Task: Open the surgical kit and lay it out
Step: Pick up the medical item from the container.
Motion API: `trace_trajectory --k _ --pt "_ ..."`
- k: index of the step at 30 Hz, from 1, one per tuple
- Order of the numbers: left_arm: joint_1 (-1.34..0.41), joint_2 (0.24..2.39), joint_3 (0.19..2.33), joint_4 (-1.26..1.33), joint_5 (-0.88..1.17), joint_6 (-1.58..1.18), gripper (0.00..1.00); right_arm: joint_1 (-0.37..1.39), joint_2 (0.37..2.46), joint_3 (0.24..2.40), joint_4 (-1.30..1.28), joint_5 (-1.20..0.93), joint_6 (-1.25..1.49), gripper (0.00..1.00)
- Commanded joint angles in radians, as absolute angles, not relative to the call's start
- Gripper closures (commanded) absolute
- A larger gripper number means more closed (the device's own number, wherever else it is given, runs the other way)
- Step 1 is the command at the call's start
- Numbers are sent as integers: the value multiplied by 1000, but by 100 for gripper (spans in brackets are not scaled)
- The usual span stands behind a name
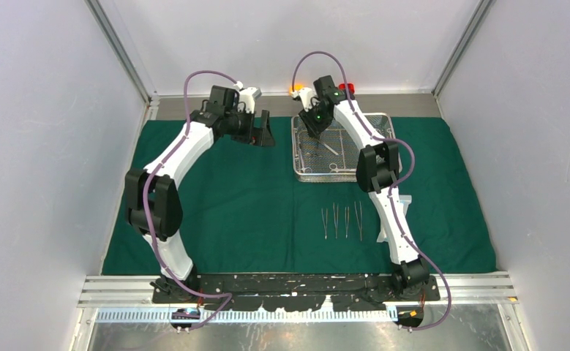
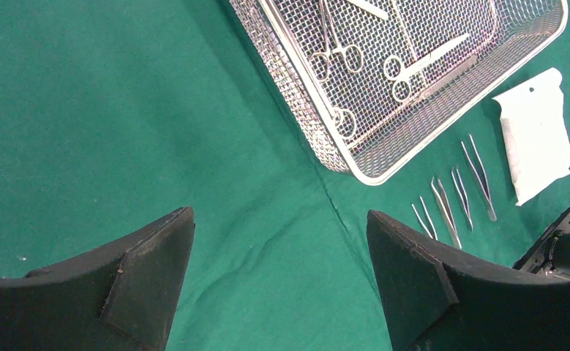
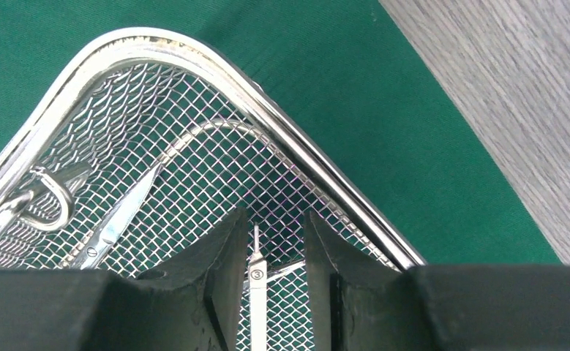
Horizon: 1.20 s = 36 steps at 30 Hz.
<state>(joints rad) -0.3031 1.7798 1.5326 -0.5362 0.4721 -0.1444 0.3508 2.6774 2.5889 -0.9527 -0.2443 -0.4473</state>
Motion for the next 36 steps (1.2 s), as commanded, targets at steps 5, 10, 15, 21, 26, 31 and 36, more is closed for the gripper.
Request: trace_trajectory --k 5,10,15,21,26,31,36 --pt "-291 1738 1538 -524 497 -130 11 356 2674 2599 -973 -256 -474 66" --pt "-288 1738 1537 -522 503 -132 11 356 2657 2565 -973 -246 -483 73" --pt "-284 1742 1536 -522 511 -137 10 355 2648 2552 -976 -240 -486 78" --pt "-281 1743 1536 -520 517 -143 10 354 2645 2554 -976 -222 -497 81" --pt "-281 1746 1537 -520 523 -147 10 354 2646 2555 -982 -216 -505 81" --pt "-279 1746 1539 -520 524 -149 11 348 2649 2555 -994 -218 -508 80" --pt "-279 1753 1543 -518 529 -153 10 338 2655 2552 -1009 -228 -510 82"
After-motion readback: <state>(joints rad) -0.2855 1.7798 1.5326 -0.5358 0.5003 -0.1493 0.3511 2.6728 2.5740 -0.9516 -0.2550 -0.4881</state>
